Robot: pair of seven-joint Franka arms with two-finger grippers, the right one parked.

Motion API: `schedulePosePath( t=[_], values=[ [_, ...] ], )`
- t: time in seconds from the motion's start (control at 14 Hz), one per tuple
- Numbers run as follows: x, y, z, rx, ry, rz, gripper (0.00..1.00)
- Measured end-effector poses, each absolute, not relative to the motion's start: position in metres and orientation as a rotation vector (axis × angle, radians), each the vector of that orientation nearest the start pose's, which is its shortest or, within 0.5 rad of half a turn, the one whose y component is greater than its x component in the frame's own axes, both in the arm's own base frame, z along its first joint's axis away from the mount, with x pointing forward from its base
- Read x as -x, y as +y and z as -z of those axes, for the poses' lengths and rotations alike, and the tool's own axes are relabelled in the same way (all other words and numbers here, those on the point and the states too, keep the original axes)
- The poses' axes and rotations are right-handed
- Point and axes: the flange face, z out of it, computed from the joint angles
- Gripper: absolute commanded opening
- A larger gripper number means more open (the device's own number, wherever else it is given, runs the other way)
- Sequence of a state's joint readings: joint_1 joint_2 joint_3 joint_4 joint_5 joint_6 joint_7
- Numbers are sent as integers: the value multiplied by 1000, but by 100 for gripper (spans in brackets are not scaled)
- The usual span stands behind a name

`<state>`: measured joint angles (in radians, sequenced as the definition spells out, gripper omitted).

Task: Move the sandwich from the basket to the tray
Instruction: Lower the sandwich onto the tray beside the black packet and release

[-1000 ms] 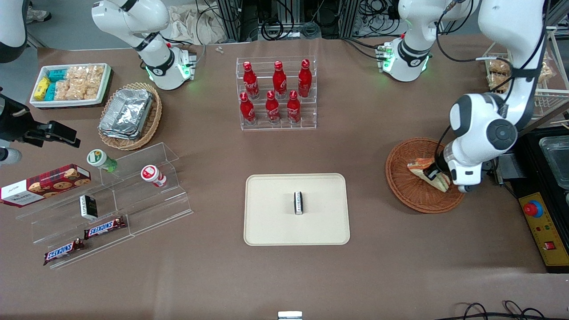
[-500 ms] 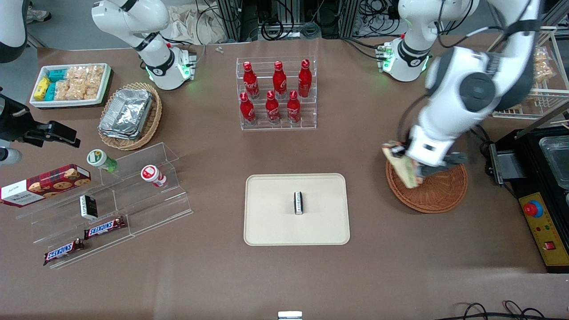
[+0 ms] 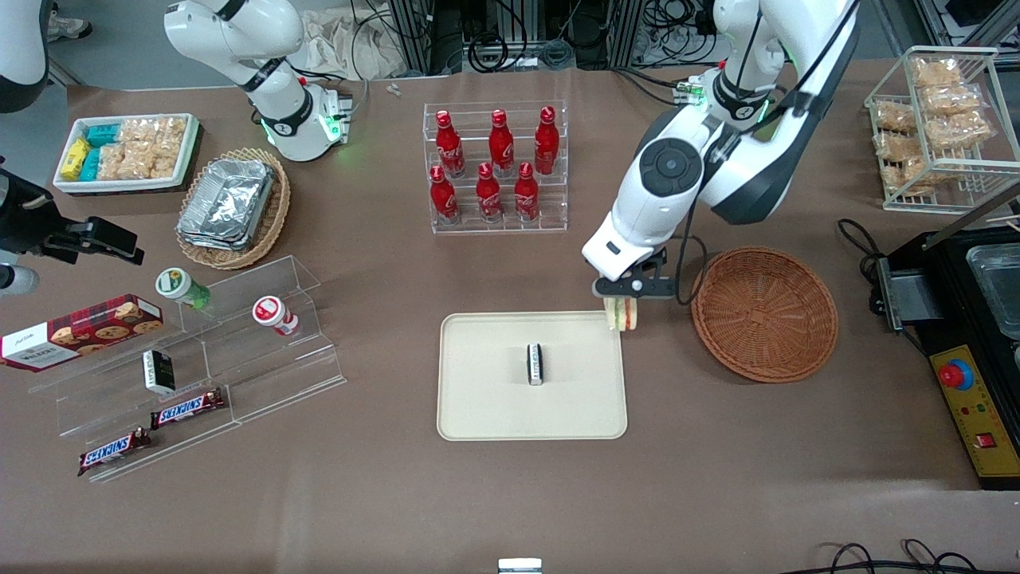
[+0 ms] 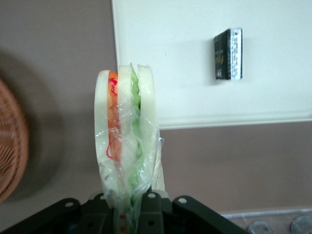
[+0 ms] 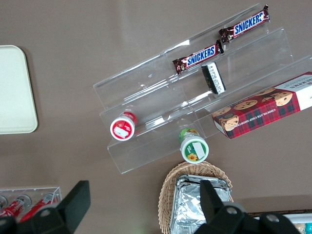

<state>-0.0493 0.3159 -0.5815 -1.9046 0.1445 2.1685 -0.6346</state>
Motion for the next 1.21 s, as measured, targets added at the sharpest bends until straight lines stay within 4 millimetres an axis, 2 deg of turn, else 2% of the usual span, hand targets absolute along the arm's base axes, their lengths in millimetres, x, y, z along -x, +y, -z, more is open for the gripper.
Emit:
schedulePosePath(
  t=[0.36,0.43,0.5,0.57,1.0,1.14,1.21],
  values=[
    [-529,-352,-228,3131,122,102,0],
    [-533,-357,-215,3154,123,136,19],
    [-536,-361,-211,3169,126,146,96],
    [-537,-364,-210,3174,123,146,100],
    [-542,-363,-197,3193,96,141,100],
    [-547,-362,-207,3185,93,165,100],
    [-551,-360,-219,3163,87,174,100]
  ],
)
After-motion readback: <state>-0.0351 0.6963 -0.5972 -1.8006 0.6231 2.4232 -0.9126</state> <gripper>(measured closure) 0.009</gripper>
